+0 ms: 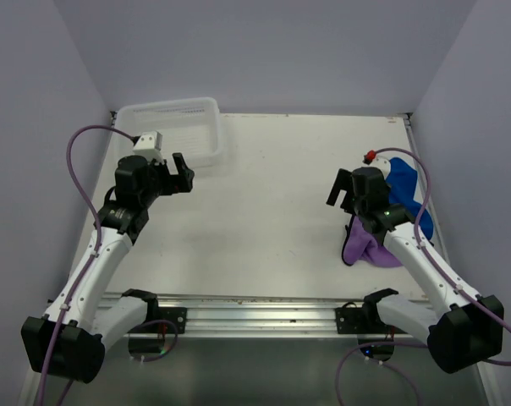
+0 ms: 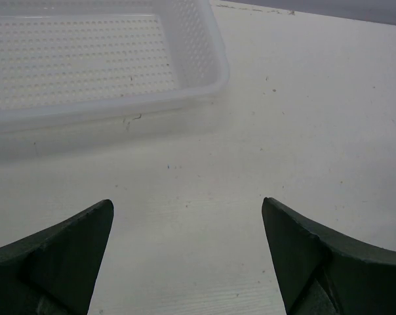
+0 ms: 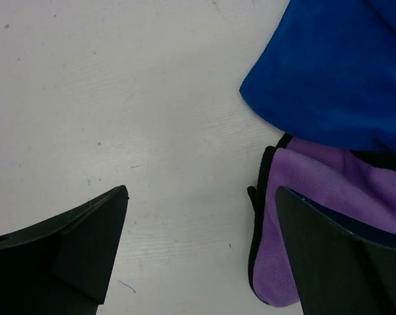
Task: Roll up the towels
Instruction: Grab a towel with the right arm
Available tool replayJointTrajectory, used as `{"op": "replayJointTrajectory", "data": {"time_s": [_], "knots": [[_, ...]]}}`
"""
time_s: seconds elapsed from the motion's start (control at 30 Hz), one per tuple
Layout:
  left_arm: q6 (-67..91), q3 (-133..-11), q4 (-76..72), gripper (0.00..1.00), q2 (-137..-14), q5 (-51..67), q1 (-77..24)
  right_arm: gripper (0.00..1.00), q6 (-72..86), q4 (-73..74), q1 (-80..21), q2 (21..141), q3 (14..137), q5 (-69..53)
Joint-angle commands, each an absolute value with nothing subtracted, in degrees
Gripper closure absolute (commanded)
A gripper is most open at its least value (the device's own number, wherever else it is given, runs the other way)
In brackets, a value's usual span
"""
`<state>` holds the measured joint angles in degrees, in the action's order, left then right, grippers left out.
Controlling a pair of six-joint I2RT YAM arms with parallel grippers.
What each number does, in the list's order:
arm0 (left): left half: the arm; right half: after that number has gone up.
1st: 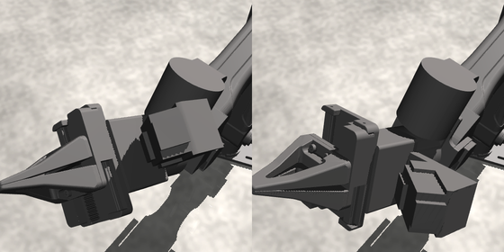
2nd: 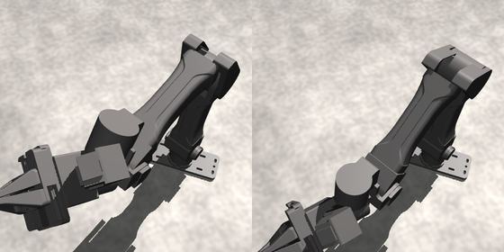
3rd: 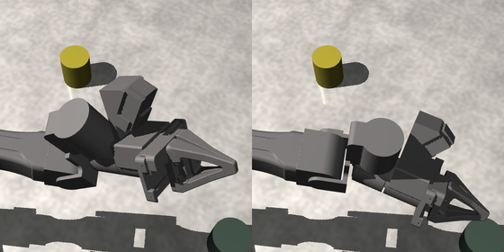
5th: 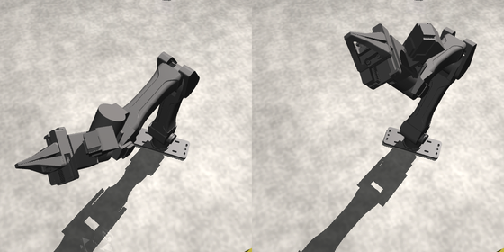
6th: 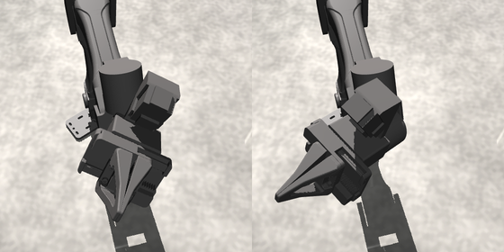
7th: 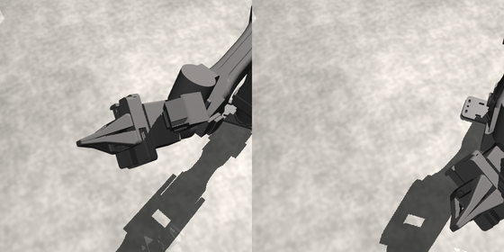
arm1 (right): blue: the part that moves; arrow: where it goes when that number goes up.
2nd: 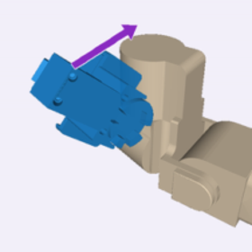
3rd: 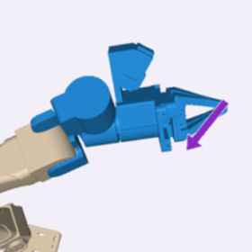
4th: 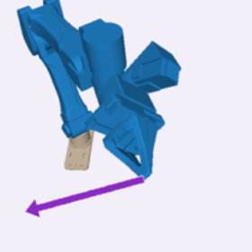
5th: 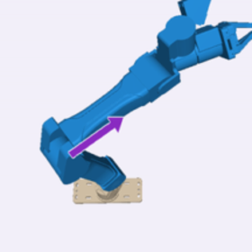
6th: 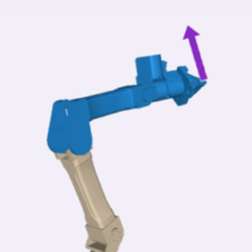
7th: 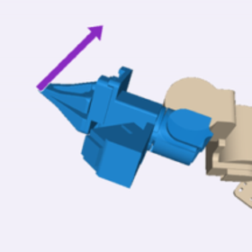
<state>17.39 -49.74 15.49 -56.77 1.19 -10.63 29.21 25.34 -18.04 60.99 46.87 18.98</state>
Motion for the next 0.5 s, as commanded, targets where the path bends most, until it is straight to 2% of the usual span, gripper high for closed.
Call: {"op": "replayJointTrajectory", "data": {"time_s": [0.0,0.13,0.27,0.47], "knots": [[17.05,-49.57,13.80,0.00,-56.16,0.61,-10.37,0.01,29.97,24.18,-17.93,59.59,47.64,20.74],[17.14,-49.57,13.89,0.00,-56.08,0.62,-10.37,0.01,24.62,22.77,-18.02,59.33,47.11,18.28],[17.23,-49.48,13.80,0.01,-56.42,0.88,-10.37,0.01,23.20,22.24,-18.02,59.50,47.11,21.26],[17.31,-49.48,13.97,0.00,-55.99,0.70,-10.37,0.01,23.03,26.62,-18.02,65.37,52.20,31.43]]}}
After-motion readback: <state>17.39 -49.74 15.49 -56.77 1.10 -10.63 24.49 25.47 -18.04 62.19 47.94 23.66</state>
